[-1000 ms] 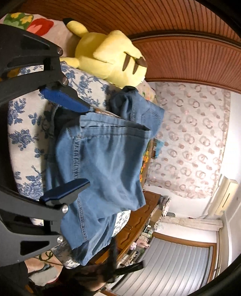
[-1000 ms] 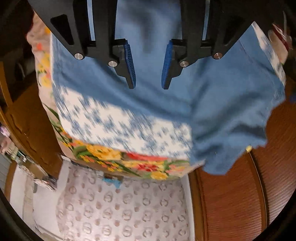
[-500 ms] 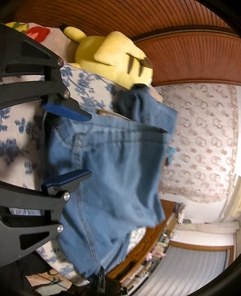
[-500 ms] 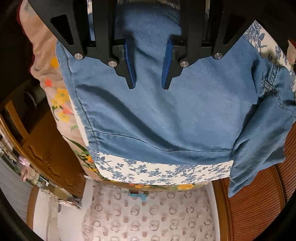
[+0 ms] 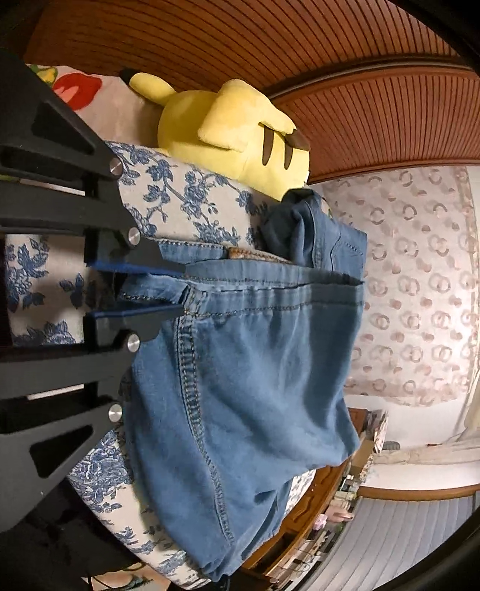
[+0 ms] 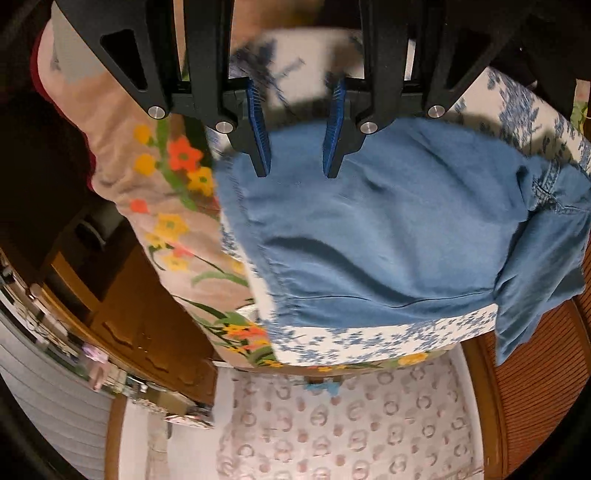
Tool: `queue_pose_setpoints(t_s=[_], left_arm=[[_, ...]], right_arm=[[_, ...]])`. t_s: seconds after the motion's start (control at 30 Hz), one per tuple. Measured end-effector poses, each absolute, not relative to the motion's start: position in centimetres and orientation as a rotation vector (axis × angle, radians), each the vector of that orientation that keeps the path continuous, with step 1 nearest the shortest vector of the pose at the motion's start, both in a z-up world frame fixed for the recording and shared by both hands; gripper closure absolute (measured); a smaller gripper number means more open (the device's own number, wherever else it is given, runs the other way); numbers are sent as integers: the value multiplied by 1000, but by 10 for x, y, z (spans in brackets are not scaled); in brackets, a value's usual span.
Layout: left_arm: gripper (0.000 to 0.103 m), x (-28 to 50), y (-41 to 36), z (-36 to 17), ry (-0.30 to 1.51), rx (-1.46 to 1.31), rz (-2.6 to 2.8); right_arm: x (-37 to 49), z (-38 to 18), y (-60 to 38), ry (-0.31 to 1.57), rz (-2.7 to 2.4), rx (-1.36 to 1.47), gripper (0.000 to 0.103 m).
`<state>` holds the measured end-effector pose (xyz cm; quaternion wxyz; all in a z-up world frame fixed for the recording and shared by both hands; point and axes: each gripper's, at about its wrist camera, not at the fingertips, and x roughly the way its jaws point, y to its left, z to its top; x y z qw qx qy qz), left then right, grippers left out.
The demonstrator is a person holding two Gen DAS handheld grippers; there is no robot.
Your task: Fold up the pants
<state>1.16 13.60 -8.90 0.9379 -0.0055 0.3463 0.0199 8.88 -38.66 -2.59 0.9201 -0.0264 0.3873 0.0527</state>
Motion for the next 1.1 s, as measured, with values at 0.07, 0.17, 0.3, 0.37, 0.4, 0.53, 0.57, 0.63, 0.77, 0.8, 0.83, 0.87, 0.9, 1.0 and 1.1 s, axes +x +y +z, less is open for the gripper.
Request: queue_pose_setpoints(t_s=[0.07,0.17,0.3,0.37,0.4,0.53,0.57,0.63,0.77,0.8,0.83,0.87,0.9,1.0,1.1], left_arm=[[87,12,136,-88,707,-20,39],[87,10,135,-83,697,-32,41],[83,7,130,-76,687,-40,39],[75,4,127,-69,672,-39,27],[66,3,126,-68,668,-41,21],[51,-1,120,-57,639,-61,-19],[51,-1,118,-55,642,-68,-32],[50,-1,116,-52,646,-75,-49],[50,-2,105,-52,642,-66,-65],[50,-2,105,-52,642,-69,-68],[50,-1,103,-53,645,-75,-77],[50,-1,102,-53,648,-78,-86],[50,0,101,-54,650,-80,-91],[50,2,95,-57,660,-75,-102],[50,3,91,-60,669,-70,-111]], right_arm=[[86,-26,-395,794,89,-45,73],[85,-29,-403,795,72,-21,73],[82,-30,-407,802,61,-13,73],[82,-32,-407,808,64,-6,73],[82,-30,-405,805,65,1,73],[86,-33,-405,810,75,6,73],[87,-34,-406,814,73,4,73],[88,-35,-409,810,71,18,72],[91,-37,-416,807,49,46,59],[93,-38,-418,810,50,57,59],[95,-40,-420,815,57,75,59],[97,-42,-422,820,65,94,59],[98,-42,-423,818,66,105,59],[100,-42,-423,816,73,102,59],[98,-43,-418,810,79,87,62]])
